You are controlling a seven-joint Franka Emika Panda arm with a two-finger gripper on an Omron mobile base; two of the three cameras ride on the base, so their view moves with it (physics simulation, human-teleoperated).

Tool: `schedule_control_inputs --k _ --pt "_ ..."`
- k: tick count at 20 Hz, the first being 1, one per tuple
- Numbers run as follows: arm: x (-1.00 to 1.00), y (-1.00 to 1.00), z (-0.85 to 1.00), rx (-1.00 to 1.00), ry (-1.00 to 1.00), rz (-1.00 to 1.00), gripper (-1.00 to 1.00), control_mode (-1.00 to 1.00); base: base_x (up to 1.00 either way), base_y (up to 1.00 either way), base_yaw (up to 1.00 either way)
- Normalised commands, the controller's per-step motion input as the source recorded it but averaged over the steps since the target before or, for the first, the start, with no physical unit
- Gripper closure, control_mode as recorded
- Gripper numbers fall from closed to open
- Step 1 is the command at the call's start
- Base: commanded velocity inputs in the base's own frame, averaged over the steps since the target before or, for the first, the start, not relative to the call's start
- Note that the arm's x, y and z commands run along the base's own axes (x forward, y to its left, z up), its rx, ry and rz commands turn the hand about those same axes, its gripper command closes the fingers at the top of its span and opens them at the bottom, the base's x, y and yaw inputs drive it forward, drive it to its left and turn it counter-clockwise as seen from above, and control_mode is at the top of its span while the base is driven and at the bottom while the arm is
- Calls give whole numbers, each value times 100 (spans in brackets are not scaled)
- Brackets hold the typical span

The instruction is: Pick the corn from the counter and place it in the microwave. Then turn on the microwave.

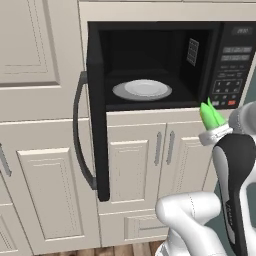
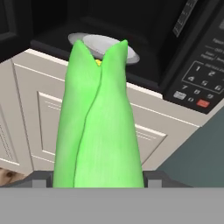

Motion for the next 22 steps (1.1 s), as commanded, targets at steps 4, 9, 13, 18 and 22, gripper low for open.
schedule_control_inputs --k 4,9,13,18,22 --pt "7 0 5 -1 -5 0 100 -100 0 0 0" --pt "10 2 5 -2 -7 0 100 -100 0 0 0" --pt "11 0 8 -2 -6 0 100 -100 0 0 0" --pt "13 2 14 0 -2 0 100 -100 0 0 0" --pt "19 4 14 0 0 0 100 -100 0 0 0"
